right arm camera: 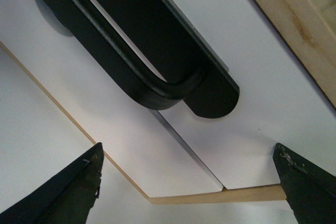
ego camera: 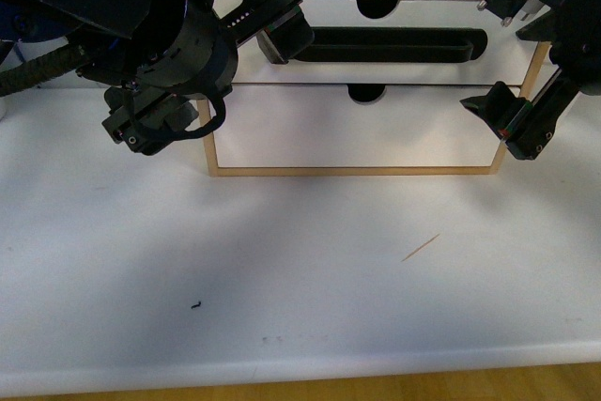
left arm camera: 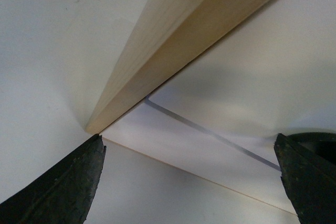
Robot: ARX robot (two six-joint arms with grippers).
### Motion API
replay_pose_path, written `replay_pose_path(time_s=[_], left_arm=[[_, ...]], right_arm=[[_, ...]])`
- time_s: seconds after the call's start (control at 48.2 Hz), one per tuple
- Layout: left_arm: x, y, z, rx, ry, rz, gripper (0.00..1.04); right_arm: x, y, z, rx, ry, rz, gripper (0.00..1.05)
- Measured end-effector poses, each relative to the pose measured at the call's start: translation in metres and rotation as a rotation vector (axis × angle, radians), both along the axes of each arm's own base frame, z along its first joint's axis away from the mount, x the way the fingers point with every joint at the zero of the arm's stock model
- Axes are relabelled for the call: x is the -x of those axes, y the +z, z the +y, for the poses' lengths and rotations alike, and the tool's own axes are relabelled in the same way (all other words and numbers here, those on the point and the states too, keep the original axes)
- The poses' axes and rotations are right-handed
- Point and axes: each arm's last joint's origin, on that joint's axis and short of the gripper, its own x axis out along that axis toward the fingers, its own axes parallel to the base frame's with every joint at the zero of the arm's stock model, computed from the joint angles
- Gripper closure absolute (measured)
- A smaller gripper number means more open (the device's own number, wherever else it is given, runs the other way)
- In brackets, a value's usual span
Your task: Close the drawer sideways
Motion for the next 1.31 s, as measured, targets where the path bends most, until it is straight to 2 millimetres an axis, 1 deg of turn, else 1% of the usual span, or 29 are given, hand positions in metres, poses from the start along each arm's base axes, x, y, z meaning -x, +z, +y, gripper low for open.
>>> replay_pose_path(time_s=[0.208,0.519,0.664,0.789,0.872,0.997,1.017,1.08,1.1,1.204,1.246,1.266,1.308], left_arm=[[-0.002,-0.001,0.002,-0.007,0.004,0.003,0.06],[-0.003,-0.002,0.002,-0.009,0.008,0.007,0.06],[-0.002,-0.001,0.003,-0.012,0.014,0.004,0.06],[0.004,0.001,0.008,-0.015,0.029,-0.005,0.06],[0.010,0.002,0.015,-0.025,0.050,-0.012,0.06],[0.034,0.013,0.036,-0.052,0.115,-0.041,0.06],[0.040,0.012,0.040,-0.063,0.128,-0.041,0.06],[0.057,0.015,0.052,-0.087,0.171,-0.049,0.06],[0.060,0.015,0.054,-0.091,0.177,-0.050,0.06],[0.082,0.014,0.065,-0.118,0.214,-0.049,0.06],[0.095,0.012,0.069,-0.135,0.231,-0.041,0.06],[0.105,0.010,0.073,-0.149,0.242,-0.036,0.06],[0.121,0.007,0.078,-0.181,0.263,-0.026,0.06]], right_arm=[[-0.007,-0.004,0.003,-0.015,-0.004,0.023,0.09],[-0.010,-0.009,0.005,-0.030,-0.002,0.041,0.09],[-0.006,-0.007,0.005,-0.047,0.008,0.043,0.09],[0.004,-0.003,0.003,-0.057,0.021,0.025,0.09],[0.017,0.003,-0.002,-0.074,0.031,0.012,0.09],[0.050,0.013,-0.015,-0.113,0.032,-0.016,0.09],[0.060,0.015,-0.019,-0.125,0.028,-0.022,0.09],[0.078,0.017,-0.026,-0.150,0.022,-0.027,0.09],[0.084,0.017,-0.028,-0.159,0.021,-0.027,0.09],[0.108,0.018,-0.038,-0.197,0.005,-0.029,0.09],[0.120,0.018,-0.044,-0.214,-0.009,-0.030,0.09],[0.127,0.018,-0.047,-0.225,-0.017,-0.029,0.09],[0.146,0.015,-0.056,-0.253,-0.039,-0.023,0.09]])
